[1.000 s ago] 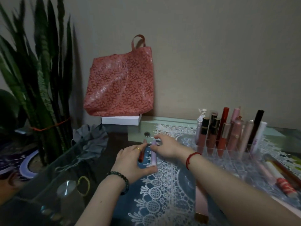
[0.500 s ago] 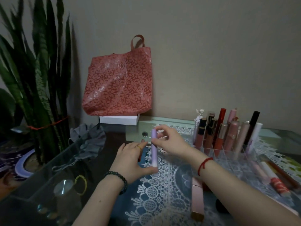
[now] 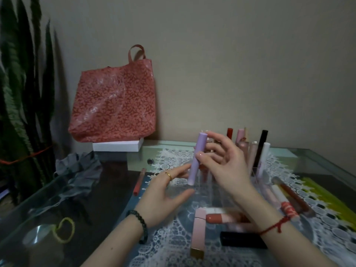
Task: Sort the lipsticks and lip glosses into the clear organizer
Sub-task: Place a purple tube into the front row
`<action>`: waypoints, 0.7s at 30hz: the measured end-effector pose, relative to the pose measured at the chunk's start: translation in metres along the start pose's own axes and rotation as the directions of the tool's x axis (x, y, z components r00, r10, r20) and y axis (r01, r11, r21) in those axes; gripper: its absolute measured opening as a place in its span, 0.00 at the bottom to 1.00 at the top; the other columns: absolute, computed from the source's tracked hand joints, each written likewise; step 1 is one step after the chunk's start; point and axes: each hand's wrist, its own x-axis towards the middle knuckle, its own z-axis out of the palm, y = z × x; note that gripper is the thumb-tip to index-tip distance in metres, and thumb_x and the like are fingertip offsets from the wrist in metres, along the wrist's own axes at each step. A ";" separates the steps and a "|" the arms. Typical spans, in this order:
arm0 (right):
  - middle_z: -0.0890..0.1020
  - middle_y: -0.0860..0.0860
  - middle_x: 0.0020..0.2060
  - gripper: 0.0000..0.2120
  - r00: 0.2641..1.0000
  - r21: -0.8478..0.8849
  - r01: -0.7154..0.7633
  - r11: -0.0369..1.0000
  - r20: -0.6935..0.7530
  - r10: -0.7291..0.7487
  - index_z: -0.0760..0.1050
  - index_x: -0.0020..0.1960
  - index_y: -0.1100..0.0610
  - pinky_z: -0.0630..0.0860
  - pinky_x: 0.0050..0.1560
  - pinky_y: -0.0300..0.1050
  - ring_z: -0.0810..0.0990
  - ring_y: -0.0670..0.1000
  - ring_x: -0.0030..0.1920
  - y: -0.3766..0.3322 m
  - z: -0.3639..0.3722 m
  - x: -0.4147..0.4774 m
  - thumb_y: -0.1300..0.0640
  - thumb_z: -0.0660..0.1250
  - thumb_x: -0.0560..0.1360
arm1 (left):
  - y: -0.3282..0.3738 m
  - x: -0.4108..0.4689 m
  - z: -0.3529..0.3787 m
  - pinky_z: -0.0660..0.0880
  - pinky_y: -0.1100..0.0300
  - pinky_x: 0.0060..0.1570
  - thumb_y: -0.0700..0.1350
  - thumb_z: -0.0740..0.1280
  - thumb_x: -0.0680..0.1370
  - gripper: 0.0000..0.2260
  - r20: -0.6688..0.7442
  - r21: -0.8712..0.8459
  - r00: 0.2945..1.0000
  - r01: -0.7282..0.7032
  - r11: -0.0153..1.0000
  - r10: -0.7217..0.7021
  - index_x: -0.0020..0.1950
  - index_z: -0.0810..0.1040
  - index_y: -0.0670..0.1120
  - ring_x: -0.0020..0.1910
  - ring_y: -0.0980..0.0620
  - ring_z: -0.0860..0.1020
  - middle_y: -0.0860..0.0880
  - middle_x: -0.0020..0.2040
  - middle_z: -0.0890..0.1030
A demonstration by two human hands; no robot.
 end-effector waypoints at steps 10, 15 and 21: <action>0.81 0.38 0.45 0.24 0.987 -0.095 0.073 0.993 -0.139 -0.086 0.74 0.51 0.43 0.76 0.39 0.30 0.80 0.40 0.41 0.017 -0.025 -0.007 0.71 0.67 0.69 | 0.002 0.037 0.046 0.68 0.74 0.54 0.41 0.65 0.75 0.13 -0.122 -0.024 0.989 0.085 0.996 -0.087 0.52 0.77 0.59 0.54 0.67 0.74 0.62 0.51 0.79; 0.79 0.47 0.47 0.25 0.992 -0.156 0.003 0.988 -0.124 -0.023 0.73 0.52 0.40 0.77 0.40 0.31 0.80 0.42 0.42 0.028 -0.025 -0.011 0.69 0.68 0.69 | -0.008 0.031 0.055 0.68 0.77 0.52 0.40 0.65 0.74 0.15 -0.172 -0.084 0.976 0.121 0.989 -0.134 0.51 0.76 0.60 0.51 0.69 0.75 0.62 0.50 0.79; 0.79 0.50 0.47 0.22 0.993 -0.229 -0.019 0.973 -0.121 -0.009 0.73 0.55 0.43 0.76 0.41 0.31 0.80 0.43 0.41 0.035 -0.025 -0.010 0.68 0.68 0.69 | -0.011 0.027 0.056 0.70 0.70 0.56 0.39 0.64 0.75 0.14 -0.135 -0.131 0.975 0.160 0.978 -0.178 0.54 0.78 0.56 0.55 0.67 0.74 0.62 0.53 0.79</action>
